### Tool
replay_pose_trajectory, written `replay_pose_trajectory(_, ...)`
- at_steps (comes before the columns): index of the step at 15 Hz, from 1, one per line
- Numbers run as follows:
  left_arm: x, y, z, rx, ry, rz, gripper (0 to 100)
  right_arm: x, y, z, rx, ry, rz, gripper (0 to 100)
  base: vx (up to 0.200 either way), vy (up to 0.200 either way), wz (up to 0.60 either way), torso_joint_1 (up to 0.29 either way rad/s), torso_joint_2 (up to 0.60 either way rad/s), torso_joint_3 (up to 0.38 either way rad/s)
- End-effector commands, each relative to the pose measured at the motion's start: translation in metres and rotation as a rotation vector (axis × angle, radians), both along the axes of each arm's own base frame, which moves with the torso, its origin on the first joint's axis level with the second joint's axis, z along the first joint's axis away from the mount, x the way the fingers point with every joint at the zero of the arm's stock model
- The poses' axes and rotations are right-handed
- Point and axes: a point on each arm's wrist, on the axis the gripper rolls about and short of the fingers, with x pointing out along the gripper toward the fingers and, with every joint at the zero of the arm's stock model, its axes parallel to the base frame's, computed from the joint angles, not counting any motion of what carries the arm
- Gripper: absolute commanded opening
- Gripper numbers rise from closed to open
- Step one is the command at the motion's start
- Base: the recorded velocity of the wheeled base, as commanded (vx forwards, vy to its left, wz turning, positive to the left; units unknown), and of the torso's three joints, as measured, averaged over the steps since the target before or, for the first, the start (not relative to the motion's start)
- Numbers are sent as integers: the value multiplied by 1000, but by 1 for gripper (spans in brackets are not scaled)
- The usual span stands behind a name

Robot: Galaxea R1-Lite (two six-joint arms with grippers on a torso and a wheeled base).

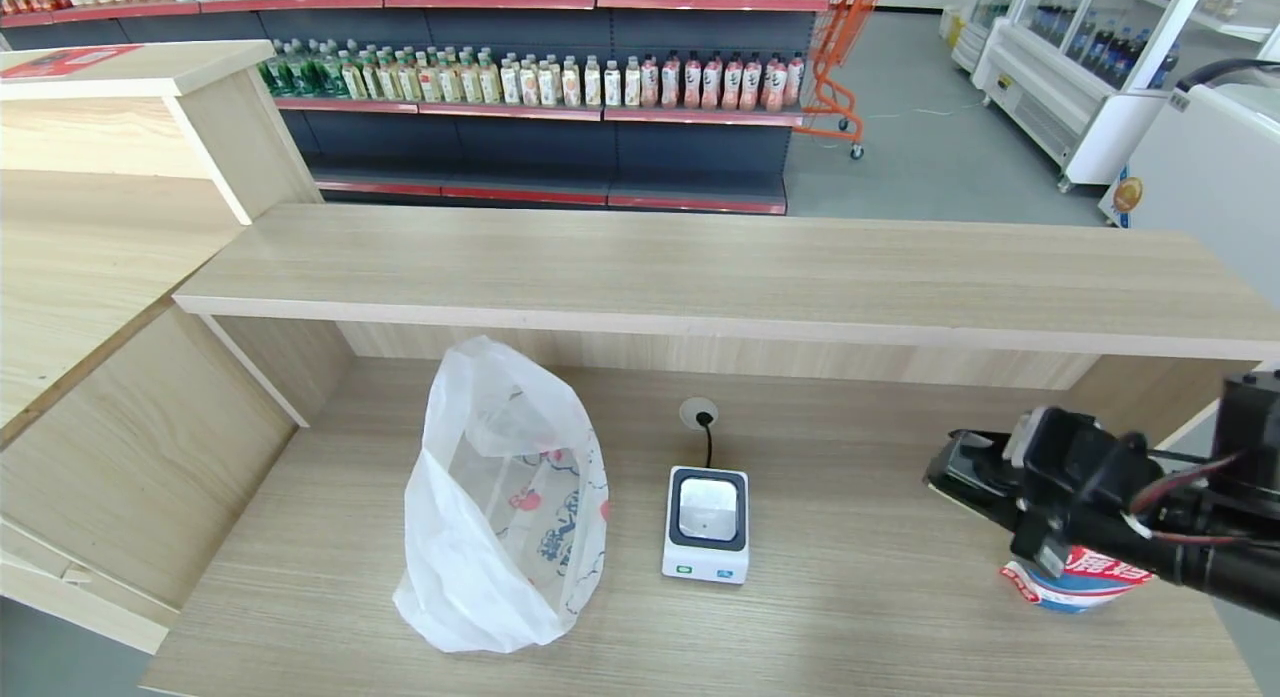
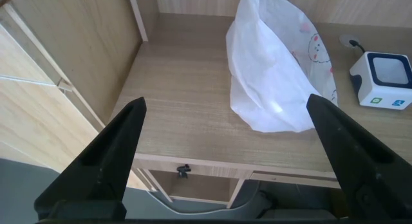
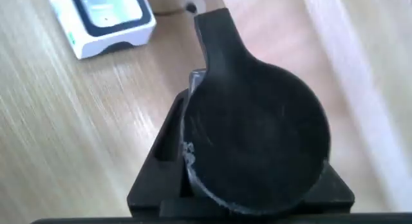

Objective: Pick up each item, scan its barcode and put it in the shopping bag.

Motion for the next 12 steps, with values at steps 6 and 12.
replay_pose_trajectory(6,0,0,0,0,0,1,100,-52,28,-10,-716,-711,936,0,0,0,0,0,0,0)
replay_pose_trajectory(12,0,0,0,0,0,-1,100,-56,45,-10,-656,-1082,1229,0,0,0,0,0,0,0)
